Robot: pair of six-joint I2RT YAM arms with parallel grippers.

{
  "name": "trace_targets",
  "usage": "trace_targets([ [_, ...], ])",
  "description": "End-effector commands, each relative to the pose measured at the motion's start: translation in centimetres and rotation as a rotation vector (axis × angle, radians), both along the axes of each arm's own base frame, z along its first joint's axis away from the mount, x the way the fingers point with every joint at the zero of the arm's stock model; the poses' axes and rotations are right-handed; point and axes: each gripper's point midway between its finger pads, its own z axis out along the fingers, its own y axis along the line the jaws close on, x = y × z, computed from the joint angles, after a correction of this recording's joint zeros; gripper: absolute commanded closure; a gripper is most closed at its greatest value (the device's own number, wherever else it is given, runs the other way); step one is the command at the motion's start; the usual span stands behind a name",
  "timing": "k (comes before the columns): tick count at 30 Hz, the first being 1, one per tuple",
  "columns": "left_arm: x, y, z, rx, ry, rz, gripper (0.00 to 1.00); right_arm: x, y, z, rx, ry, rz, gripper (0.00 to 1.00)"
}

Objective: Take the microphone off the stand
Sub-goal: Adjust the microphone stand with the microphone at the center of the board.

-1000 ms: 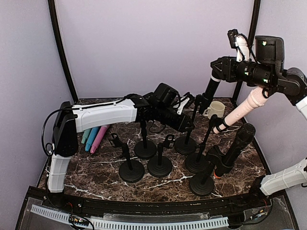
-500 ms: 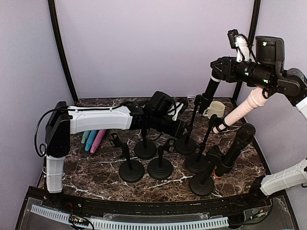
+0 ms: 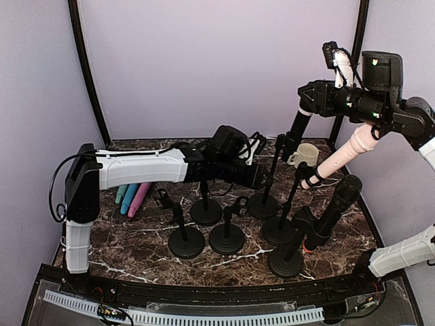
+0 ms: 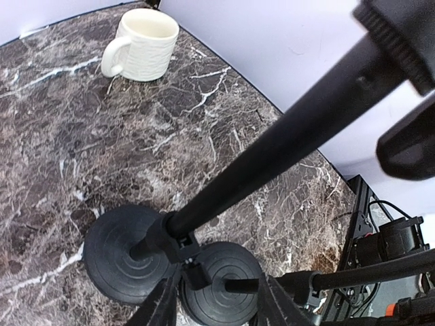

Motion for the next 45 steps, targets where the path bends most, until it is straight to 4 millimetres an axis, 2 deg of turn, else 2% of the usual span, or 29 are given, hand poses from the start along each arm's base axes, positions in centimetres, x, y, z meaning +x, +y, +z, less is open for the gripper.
trace_targets([
  [1, 0.4, -0.7, 1.2, -0.052, 0.01, 0.006, 0.6, 0.2, 0.0, 3.6, 0.123, -0.104, -0.002, 1.0],
  [9, 0.6, -0.9, -0.4, -0.04, 0.042, 0.008, 0.59, 0.2, 0.0, 3.6, 0.125, -0.105, -0.002, 1.0],
  [24, 1.4, -0.8, -1.6, -0.041, 0.077, 0.041, 0.8, 0.2, 0.1, 3.4, 0.126, -0.105, 0.001, 1.0],
  [35, 1.2, -0.6, -2.9, -0.073, 0.156, 0.064, 0.97, 0.0, 0.1, 3.3, 0.118, -0.104, 0.008, 1.0],
  [39, 1.3, -0.3, -3.5, -0.075, 0.181, 0.076, 1.0, -0.1, 0.0, 3.2, 0.122, -0.103, 0.009, 1.0],
  [45, 1.1, 0.0, -4.5, -0.098, 0.23, 0.083, 1.0, -0.2, -0.1, 3.1, 0.125, -0.099, 0.011, 1.0],
])
